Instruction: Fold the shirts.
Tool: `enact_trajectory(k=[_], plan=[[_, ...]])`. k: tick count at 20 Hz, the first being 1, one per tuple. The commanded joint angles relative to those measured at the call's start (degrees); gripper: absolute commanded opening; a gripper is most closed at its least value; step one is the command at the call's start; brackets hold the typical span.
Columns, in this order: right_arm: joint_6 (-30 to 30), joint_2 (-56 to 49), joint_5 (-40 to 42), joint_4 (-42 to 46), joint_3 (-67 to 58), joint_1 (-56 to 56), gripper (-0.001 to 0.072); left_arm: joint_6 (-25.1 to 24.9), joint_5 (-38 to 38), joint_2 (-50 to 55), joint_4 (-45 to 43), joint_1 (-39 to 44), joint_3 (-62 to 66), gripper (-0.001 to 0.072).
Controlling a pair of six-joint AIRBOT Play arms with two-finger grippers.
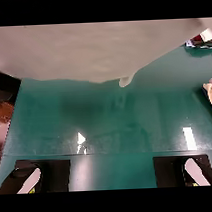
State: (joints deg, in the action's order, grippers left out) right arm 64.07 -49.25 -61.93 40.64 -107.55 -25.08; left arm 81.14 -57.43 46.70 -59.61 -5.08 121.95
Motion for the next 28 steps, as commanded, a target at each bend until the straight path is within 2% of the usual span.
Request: enact_trajectory(k=[1,5,8,10,13,15,19,22,24,26,28], plan=[[1.66,2.89,-2.38,0.07,-6.82,-6.29,0.0012,0.04,-0.76,0.07,7.45,-0.02,7.63,0.0023],[5.79,0.85,-9.33,0.0,-9.81,-10.12,0.0011,0.85,-4.74,0.2,7.17,0.0,3.21,0.0022],[8.7,-5.25,-18.62,0.07,-9.97,-7.28,0.0011,3.1,-7.63,0.7,4.09,-0.02,-9.79,0.0023],[9.79,-9.97,-21.35,1.53,-6.05,-1.42,0.001,3.93,-10.08,3.23,4.22,0.0,-19.67,0.0023],[14.62,-18.25,-24.52,16.46,1.22,11.02,0.0011,3.89,-13.03,10.23,4.26,0.0,-31.8,0.0023],[16.11,-24.83,-25.92,22.03,5.75,16.85,0.001,3.78,-13.62,16.2,4.24,0.0,-37.27,0.0023],[16.98,-39.17,-22.03,22.99,9.27,21.2,0.0011,0.11,-11.56,30.77,4.35,0.0,-40.11,0.0023],[17.0,-46.25,-12.5,22.91,9.27,21.22,0.0011,-4.11,-1.36,39.12,5.97,-0.02,-40.09,0.0023],[16.98,-48.28,-6.27,22.43,9.27,20.72,0.0011,-5.9,5.35,41.42,9.09,0.0,-39.93,0.0023],[16.92,-48.76,-1.2,21.49,9.27,20.74,0.0011,-10.21,10.82,41.81,13.31,0.0,-39.85,0.0023],[16.61,-48.61,2.01,21.49,9.25,20.74,0.0011,-11.3,12.35,41.81,13.64,-0.02,-39.43,0.0023]])
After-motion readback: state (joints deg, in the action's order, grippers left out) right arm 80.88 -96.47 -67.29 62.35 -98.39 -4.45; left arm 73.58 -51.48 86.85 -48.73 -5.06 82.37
